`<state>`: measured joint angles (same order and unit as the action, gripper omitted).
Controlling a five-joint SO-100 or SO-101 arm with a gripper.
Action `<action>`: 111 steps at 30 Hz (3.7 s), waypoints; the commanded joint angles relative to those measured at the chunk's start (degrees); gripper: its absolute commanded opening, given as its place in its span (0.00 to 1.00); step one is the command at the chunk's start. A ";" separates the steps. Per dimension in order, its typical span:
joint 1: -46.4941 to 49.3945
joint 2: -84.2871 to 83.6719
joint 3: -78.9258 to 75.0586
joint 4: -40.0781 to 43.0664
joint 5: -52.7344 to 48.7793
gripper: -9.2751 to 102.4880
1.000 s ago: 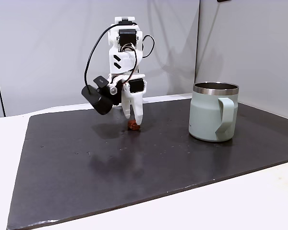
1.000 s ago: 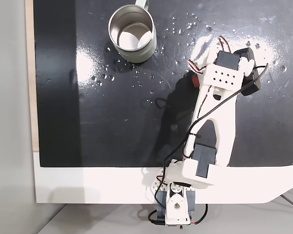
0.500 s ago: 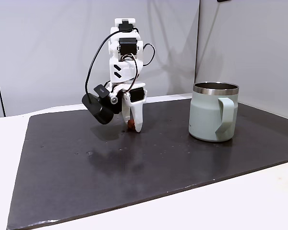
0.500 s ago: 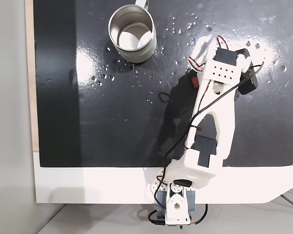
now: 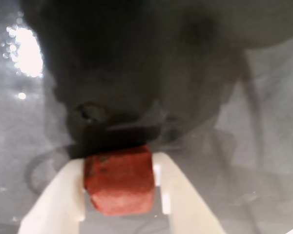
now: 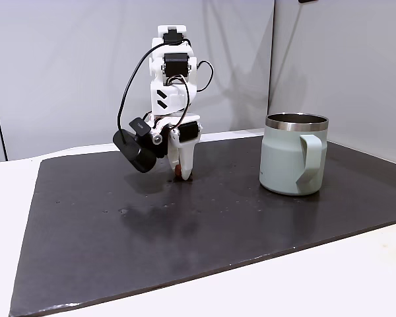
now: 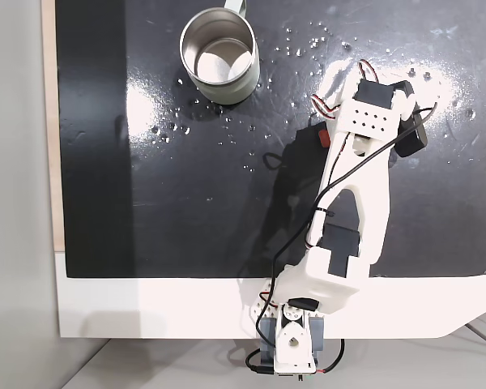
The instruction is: Grasp a cube and put it in the cup.
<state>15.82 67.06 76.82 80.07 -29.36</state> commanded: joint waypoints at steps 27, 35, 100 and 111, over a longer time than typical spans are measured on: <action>-7.03 24.08 -24.08 21.80 7.38 0.13; -9.05 22.59 -29.36 22.85 8.35 0.13; -31.29 -7.56 -71.28 22.94 26.28 0.30; -31.38 -4.13 -66.01 22.94 26.19 0.30</action>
<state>-15.03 57.39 10.72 102.66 -3.34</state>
